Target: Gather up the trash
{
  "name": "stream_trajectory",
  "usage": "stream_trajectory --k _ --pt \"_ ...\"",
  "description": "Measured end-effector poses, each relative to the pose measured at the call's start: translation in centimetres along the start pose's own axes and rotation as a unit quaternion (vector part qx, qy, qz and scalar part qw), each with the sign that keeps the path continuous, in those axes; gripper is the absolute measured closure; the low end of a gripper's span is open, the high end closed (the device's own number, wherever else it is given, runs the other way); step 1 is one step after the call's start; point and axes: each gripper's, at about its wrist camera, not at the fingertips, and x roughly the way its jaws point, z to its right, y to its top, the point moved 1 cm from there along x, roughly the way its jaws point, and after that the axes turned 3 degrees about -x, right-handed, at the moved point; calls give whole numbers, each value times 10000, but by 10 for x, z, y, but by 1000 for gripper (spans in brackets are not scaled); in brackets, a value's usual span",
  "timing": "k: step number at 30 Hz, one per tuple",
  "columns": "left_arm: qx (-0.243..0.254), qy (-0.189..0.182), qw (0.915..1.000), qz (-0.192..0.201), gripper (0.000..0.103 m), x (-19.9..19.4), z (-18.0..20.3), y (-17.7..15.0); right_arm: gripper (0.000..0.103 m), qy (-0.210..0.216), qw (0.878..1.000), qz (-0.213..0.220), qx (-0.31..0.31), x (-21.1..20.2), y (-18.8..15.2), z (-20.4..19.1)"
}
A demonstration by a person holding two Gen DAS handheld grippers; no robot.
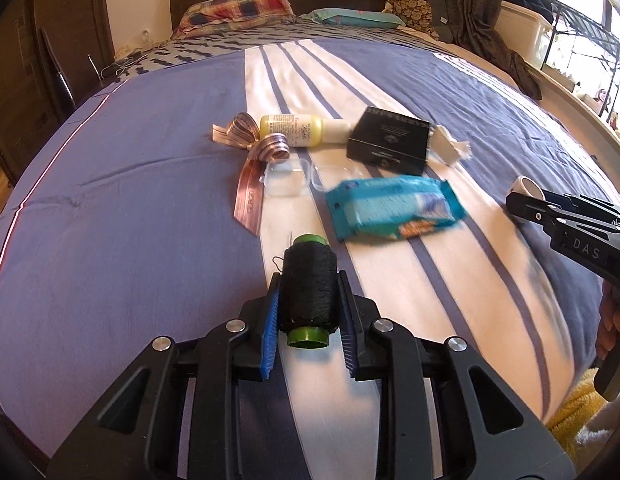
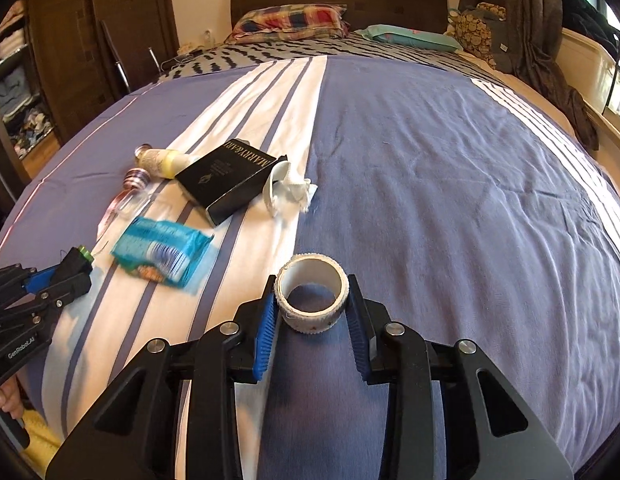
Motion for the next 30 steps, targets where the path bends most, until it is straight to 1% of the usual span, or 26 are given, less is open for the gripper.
stream_trajectory --k 6,18,25,30 --pt "45 -99 9997 232 78 -47 17 -22 69 -19 9997 218 -59 -43 -18 -3" --pt "265 -250 9956 867 78 -140 51 -59 69 26 9954 933 -206 -148 -48 -17" --pt "276 -343 9932 1075 78 -174 59 -87 69 119 9917 1246 -298 -190 -75 -28" --pt "319 -414 9931 1051 78 -183 65 -112 69 237 9911 1259 -353 -202 -99 -37"
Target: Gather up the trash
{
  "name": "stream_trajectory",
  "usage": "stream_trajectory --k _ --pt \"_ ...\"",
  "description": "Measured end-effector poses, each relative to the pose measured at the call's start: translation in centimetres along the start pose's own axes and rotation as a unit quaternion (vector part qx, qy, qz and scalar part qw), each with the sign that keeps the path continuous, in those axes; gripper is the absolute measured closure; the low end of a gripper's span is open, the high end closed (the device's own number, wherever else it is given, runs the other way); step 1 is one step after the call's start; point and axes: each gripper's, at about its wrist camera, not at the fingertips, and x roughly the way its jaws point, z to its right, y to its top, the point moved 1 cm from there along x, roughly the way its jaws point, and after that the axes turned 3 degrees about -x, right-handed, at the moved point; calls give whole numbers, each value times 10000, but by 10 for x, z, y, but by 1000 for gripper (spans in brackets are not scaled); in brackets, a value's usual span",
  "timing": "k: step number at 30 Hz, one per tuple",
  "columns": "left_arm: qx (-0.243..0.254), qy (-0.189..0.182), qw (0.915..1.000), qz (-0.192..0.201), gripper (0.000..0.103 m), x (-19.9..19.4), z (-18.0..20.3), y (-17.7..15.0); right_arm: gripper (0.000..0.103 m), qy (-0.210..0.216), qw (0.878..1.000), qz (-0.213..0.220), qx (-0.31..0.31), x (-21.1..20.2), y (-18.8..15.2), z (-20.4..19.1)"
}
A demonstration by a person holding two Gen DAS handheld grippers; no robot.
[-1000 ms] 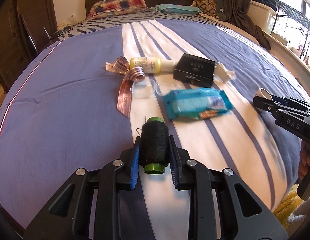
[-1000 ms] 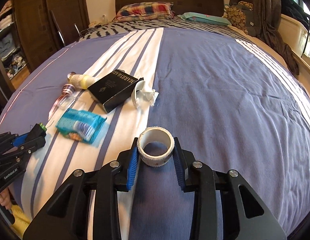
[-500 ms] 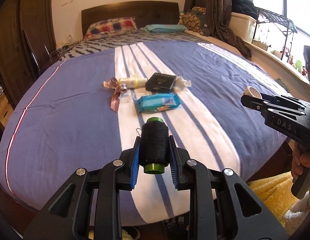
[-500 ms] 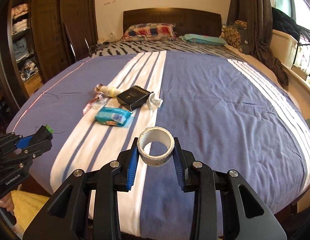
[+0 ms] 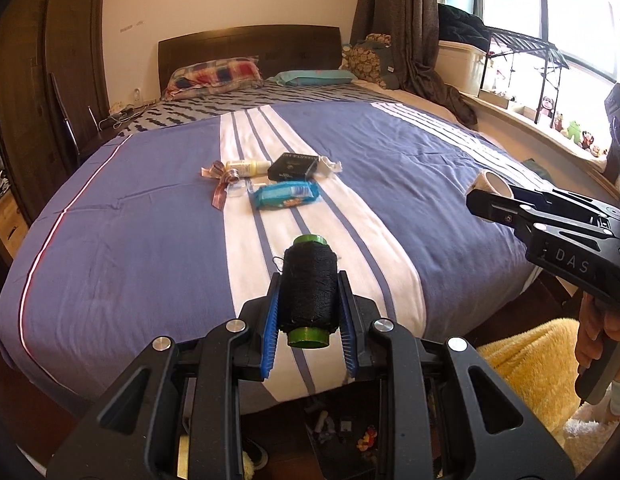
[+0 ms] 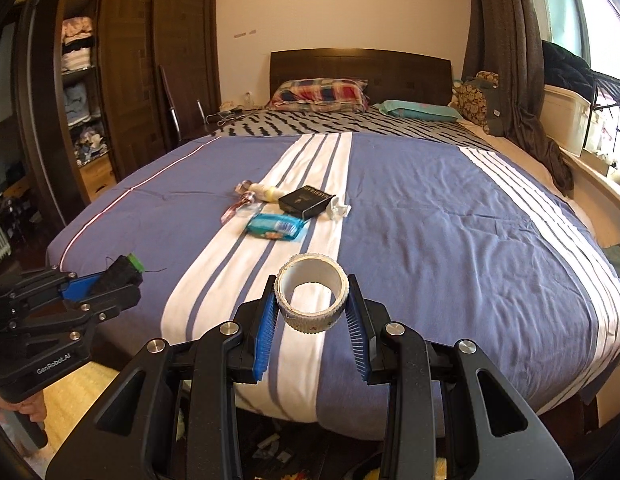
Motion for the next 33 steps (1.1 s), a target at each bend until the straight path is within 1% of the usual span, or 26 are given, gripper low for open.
stream_trajectory --k 5,8,14,15,18,23,26,29,33 --pt "-50 -112 9998 -129 78 0 5 -23 69 94 9998 -179 9 -1 -27 -8" --pt "-85 -173 9994 -303 78 8 9 -40 69 167 9991 -373 56 5 -46 -11" --pt "-213 -334 9955 -857 78 36 12 -80 69 341 9954 -878 181 26 -86 -12" --pt "-259 -397 9939 -1000 78 44 13 -89 69 370 9946 -950 205 29 -91 -13" --pt "-303 -446 9907 -1245 78 59 16 -106 69 445 9915 -1194 278 40 -111 -11" --pt "-312 -482 9852 -1613 78 79 21 -134 69 410 9861 -1547 444 57 -140 -7" --pt "-314 -475 9805 -1880 78 93 21 -151 69 378 9816 -1791 549 69 -156 -6" --pt "-342 -452 9745 -2172 78 110 18 -169 69 259 9777 -2026 483 80 -171 -11" --pt "-506 -551 9651 -2509 78 129 14 -188 69 305 9712 -2304 518 94 -184 -16"
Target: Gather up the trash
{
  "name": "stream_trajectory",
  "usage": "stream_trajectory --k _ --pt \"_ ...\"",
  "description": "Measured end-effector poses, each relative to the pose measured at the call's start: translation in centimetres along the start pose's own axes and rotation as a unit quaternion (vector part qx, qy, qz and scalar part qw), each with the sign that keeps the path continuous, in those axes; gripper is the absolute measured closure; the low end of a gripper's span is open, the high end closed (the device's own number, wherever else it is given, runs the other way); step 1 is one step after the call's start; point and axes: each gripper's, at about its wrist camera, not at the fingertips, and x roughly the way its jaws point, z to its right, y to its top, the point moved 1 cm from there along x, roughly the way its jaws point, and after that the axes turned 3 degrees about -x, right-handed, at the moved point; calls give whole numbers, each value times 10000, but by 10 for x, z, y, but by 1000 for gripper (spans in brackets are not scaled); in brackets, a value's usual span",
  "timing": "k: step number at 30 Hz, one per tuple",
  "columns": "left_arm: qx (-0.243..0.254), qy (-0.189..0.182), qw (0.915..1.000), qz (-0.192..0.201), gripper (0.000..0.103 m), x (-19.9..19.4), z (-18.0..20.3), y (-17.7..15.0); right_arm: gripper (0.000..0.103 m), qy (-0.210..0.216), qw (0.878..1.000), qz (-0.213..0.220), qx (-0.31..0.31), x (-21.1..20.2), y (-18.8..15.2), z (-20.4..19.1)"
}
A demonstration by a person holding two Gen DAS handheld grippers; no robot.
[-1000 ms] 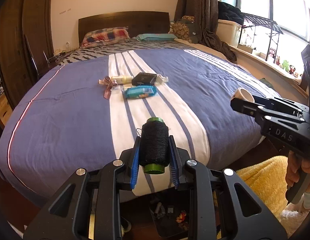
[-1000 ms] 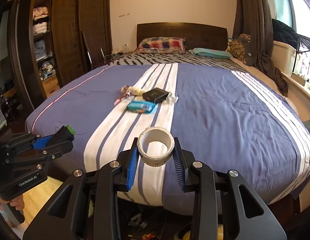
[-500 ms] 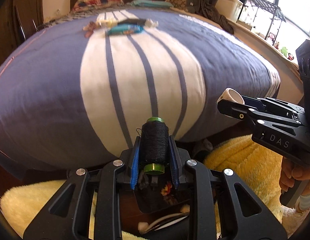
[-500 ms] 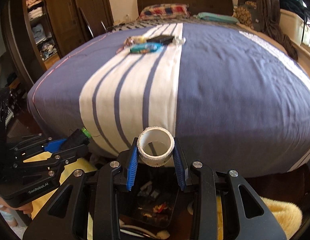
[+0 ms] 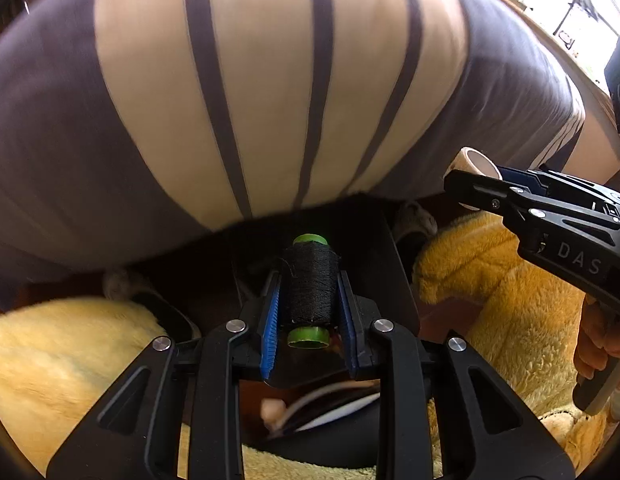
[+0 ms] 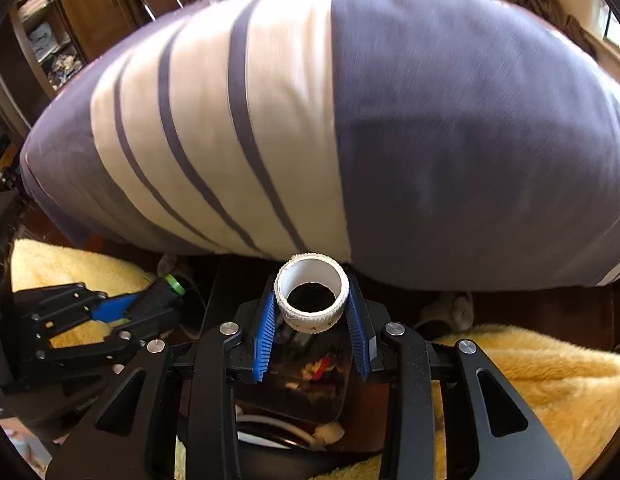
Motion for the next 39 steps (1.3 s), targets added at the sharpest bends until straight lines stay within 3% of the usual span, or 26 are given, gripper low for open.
stream_trajectory --k 9,19,21,23,25,28,31,34,39 --pt "-97 -125 9981 -587 78 39 -5 2 69 200 9970 -705 253 46 -12 3" --pt "-164 -200 9964 -805 78 54 -7 3 69 405 9948 -913 200 63 -8 1" --pt "-184 -203 9963 -817 77 55 -9 3 63 422 9946 -925 209 65 -6 -1" --pt "-208 -196 9965 -783 71 52 -9 3 50 433 9946 -915 228 64 -4 0" --pt "-244 -169 9969 -730 57 51 -11 3 42 433 9948 -885 250 63 -2 0" --pt "-317 -89 9975 -633 41 44 -14 4 32 277 9959 -794 328 60 0 4" --pt "-360 8 9979 -532 29 38 -17 6 15 85 9973 -633 371 51 3 9" --pt "-357 103 9986 -373 19 28 -18 8 9 -126 9983 -460 347 39 5 12" --pt "-305 249 9992 53 12 -1 -19 14 8 -260 9991 -234 242 24 8 11"
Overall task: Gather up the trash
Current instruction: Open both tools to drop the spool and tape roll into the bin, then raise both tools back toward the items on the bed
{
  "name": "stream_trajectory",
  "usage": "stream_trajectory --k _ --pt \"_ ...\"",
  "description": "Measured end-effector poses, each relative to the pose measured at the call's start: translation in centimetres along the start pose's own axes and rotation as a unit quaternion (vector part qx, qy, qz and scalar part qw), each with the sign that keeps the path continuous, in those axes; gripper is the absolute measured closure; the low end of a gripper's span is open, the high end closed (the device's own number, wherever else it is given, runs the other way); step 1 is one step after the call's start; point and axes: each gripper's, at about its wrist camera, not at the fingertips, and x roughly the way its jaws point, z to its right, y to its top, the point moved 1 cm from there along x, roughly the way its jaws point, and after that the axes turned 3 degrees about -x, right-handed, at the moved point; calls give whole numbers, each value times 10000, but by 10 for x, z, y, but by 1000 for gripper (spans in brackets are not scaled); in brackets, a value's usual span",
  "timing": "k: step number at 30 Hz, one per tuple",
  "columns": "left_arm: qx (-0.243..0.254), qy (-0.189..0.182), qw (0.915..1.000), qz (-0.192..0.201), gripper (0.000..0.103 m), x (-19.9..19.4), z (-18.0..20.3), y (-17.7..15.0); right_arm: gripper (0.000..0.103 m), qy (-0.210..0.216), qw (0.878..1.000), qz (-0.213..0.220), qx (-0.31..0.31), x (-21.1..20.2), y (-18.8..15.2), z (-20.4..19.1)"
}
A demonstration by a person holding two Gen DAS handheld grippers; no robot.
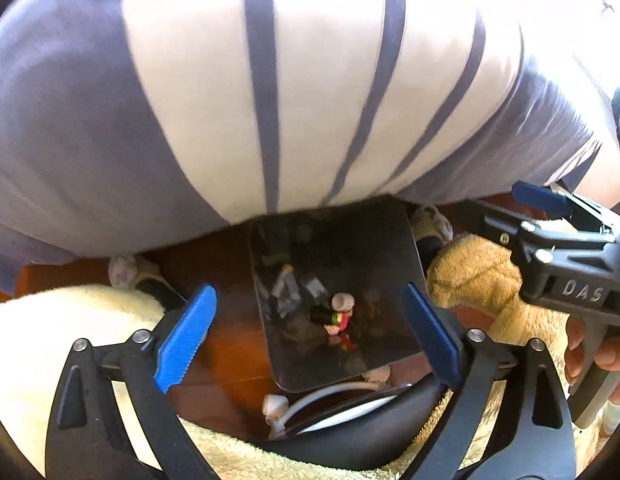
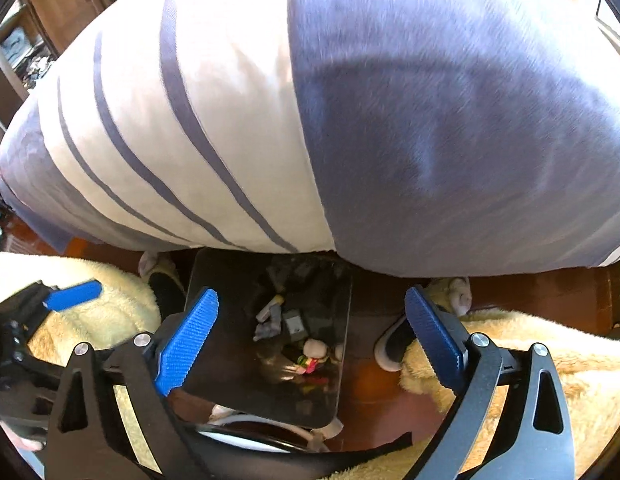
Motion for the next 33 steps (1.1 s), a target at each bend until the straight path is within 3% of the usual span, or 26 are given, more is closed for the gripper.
stream_trajectory --k 13,21,26,33 --pt "15 236 9931 1145 10 -85 -12 36 8 -3 9965 817 -200 -59 22 0" --pt "14 449 9849 1673 10 -127 -23 76 8 -140 9924 1140 -446 -87 59 -6" --pt "-37 582 9814 1830 10 -142 -37 106 5 -199 9881 1466 -412 -99 98 -3" --pt "59 776 9816 1746 11 -130 -53 148 5 -237 9855 1614 -472 -91 154 -9"
